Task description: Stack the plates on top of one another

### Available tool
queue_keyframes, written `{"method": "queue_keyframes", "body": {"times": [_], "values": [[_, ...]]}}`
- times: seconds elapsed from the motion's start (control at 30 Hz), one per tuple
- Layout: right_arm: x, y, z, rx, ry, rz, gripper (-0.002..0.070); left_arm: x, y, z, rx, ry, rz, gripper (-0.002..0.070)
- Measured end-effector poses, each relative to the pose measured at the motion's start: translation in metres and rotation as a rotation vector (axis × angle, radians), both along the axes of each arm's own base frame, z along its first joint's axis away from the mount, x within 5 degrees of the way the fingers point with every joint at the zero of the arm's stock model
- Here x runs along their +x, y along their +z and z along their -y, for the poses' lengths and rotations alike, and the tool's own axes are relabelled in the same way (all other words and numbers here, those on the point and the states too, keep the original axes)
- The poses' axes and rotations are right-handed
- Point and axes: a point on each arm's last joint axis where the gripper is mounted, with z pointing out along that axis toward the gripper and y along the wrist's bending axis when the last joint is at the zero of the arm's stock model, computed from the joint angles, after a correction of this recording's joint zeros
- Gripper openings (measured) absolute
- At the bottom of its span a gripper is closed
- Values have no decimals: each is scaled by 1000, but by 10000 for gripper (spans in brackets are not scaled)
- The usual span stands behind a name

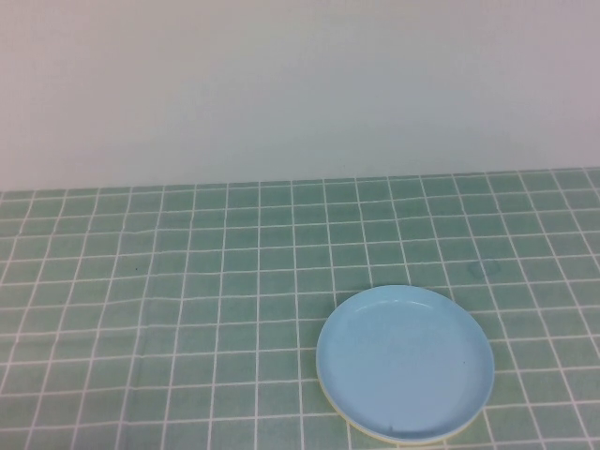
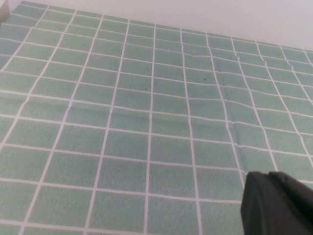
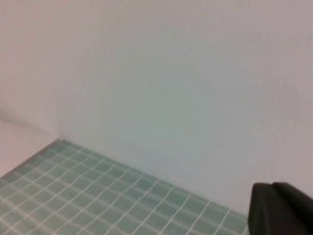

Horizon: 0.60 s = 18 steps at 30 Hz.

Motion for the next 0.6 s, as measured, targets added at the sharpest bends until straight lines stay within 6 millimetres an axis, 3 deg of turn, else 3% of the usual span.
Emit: {"method": "queue_keyframes", "body": {"times": [0.13, 0.23, 0.33, 0.6], "values": [[-24, 14, 16, -21, -99, 118, -1, 0, 0, 0, 0, 0, 0, -1], [-42, 8, 27, -37, -178, 167, -1, 0, 0, 0, 0, 0, 0, -1], [-56, -14, 33, -30, -244, 173, -2, 0, 0, 0, 0, 0, 0, -1], [-89, -104, 37, 36, -279, 91, -2, 0, 0, 0, 0, 0, 0, -1]]}}
